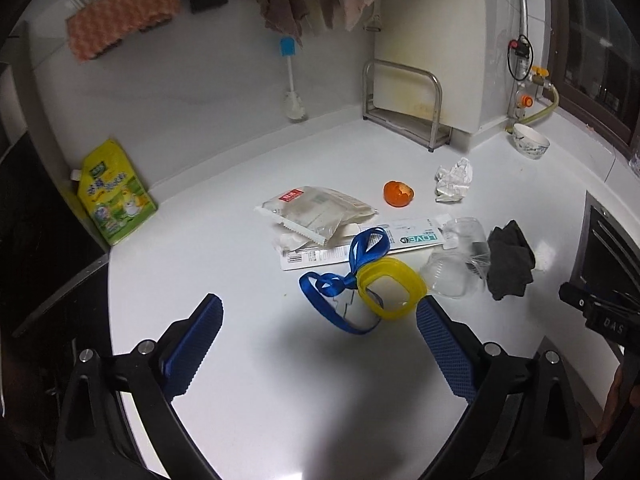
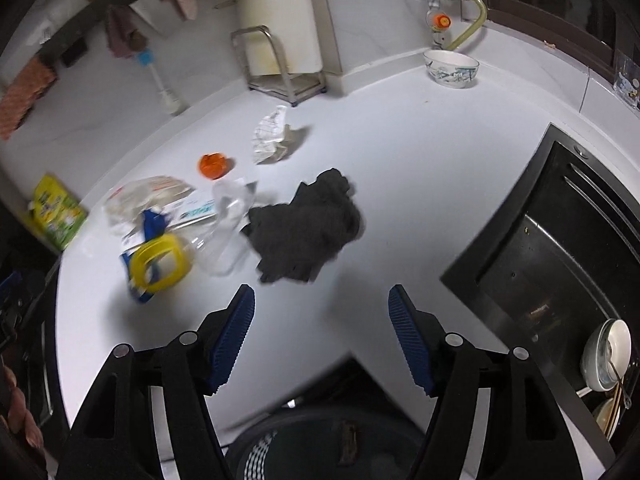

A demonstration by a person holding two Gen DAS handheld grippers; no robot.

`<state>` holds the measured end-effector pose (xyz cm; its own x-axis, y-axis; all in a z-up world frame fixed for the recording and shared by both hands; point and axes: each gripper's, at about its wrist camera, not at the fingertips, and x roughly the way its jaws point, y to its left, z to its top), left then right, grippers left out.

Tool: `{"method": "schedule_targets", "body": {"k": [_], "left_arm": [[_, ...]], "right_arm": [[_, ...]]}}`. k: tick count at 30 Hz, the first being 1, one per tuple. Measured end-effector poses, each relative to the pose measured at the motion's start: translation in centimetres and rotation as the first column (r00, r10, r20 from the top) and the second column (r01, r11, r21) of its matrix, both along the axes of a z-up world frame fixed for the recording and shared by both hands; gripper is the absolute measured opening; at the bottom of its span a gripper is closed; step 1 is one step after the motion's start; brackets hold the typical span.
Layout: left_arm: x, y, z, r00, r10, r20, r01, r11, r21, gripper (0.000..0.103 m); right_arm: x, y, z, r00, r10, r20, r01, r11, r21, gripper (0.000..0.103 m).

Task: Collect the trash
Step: 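Grasp the dark grey cloth with the right tool while the left tool approaches the yellow lid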

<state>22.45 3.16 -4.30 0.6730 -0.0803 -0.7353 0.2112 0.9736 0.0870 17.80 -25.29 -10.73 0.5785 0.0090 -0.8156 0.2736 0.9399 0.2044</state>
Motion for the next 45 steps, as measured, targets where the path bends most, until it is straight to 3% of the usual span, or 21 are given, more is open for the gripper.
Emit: {"method": "schedule_targets", "body": {"k": [13,20,24,29,33,45], "left_arm": [[3.7,0.4,-4.2,0.998,-0.023,-0.057,0.022,1.0,-0.015,0.096],[4.3,1.7,-5.7,0.994,0.021,-0.11,-0.024,0.999,-0.028,0.096],[4.3,1.6,-6.2,0.992,0.028,-0.126,-0.033,0.999,-0.035,0.096],[4.2,0.9,-6.6,0.99,0.028,-0.135,-0.034,0.999,-0.037,0.096],[4.4,0.6,-7.4,0.986,0.032,-0.165,-0.04,0.998,-0.048,0.096],[5.4,-1.1,-9.2,0.975,0.081,-0.205,-0.097,0.993,-0.066,0.096]], "right_arm": [[7.3,-0.9,-4.2,0.998,0.033,-0.057,-0.035,0.999,-0.022,0.07],[8.8,-0.3,-5.8,0.993,0.068,-0.094,-0.071,0.997,-0.032,0.073],[8.7,0.7,-6.2,0.992,0.092,-0.09,-0.101,0.99,-0.099,0.072],[8.3,0.7,-6.0,0.992,0.109,-0.059,-0.113,0.991,-0.071,0.055],[7.9,0.2,-5.8,0.992,0.115,-0.042,-0.116,0.993,-0.02,0.034],[4.9,-3.1,-4.0,1.0,0.014,0.019,-0.015,1.0,0.023,0.026]]}}
